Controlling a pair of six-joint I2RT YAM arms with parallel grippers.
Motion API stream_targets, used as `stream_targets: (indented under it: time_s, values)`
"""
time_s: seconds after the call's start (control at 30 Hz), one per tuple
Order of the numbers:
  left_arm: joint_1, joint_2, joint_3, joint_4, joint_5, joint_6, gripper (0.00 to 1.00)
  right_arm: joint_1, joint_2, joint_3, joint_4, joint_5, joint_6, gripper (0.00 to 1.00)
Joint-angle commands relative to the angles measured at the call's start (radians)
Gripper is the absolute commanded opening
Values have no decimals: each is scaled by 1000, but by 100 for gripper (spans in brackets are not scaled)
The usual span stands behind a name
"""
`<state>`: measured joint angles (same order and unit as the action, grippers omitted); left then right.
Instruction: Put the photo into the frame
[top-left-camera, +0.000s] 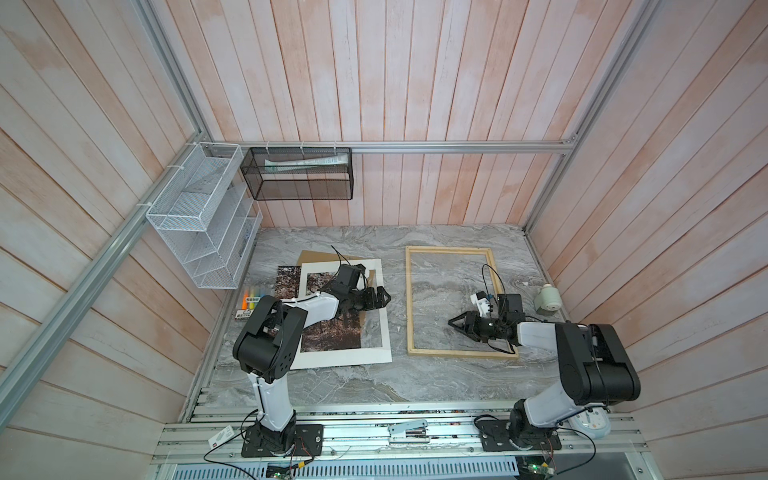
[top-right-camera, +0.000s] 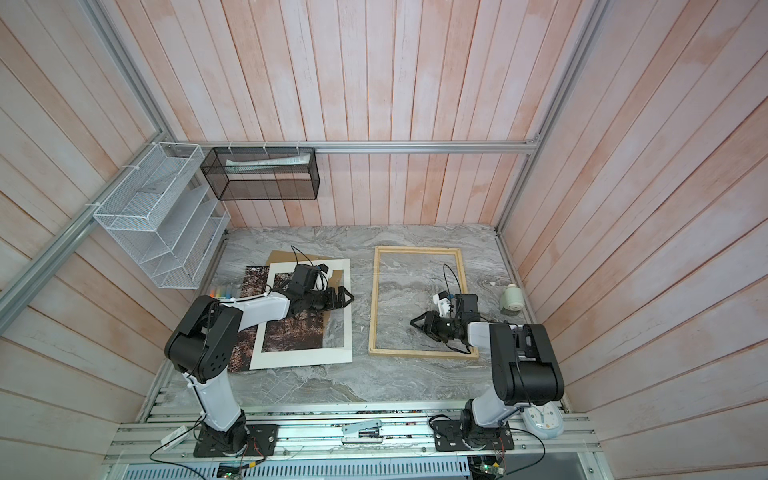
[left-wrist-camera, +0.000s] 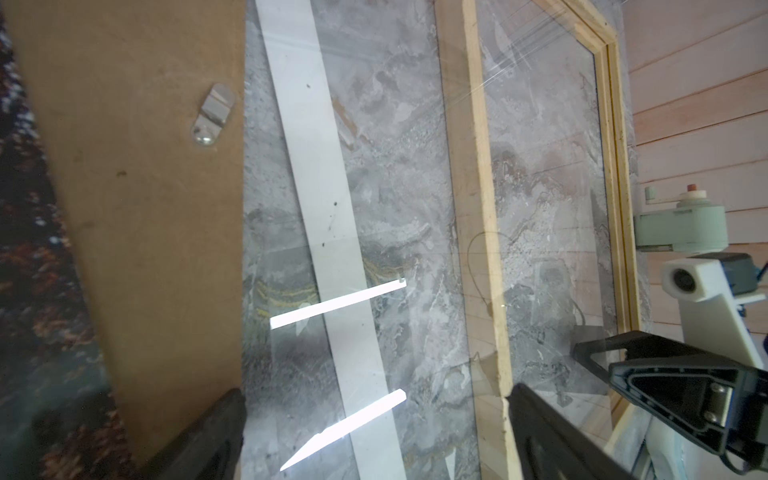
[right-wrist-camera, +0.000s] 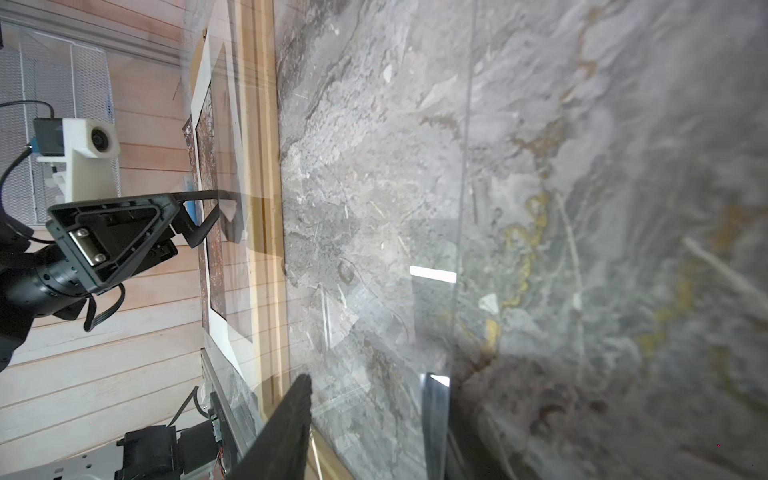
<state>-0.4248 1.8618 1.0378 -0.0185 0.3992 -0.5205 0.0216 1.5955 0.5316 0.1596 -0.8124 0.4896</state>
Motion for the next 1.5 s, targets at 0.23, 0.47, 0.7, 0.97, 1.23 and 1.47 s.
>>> stream_targets:
  time_s: [0.23, 0.47, 0.7, 0.97, 1.23, 1.47]
  values:
    - [-5, 37, 30, -8, 19, 3, 98, -35, 120, 35, 159, -62, 44, 45]
    - [-5, 43, 31, 0, 41, 15, 95, -44, 183, 54, 214, -108, 62, 45]
    - [-5, 57, 55, -22, 40, 38, 94, -51, 255, 86, 271, -160, 77, 45]
    - [-5, 80, 93, -48, 45, 63, 94, -55, 339, 129, 348, -198, 124, 45]
    - [-5, 99, 122, -61, 45, 68, 93, -54, 392, 160, 410, -232, 159, 40]
    - [-3, 109, 162, -109, 15, 110, 93, -55, 404, 176, 437, -266, 173, 29]
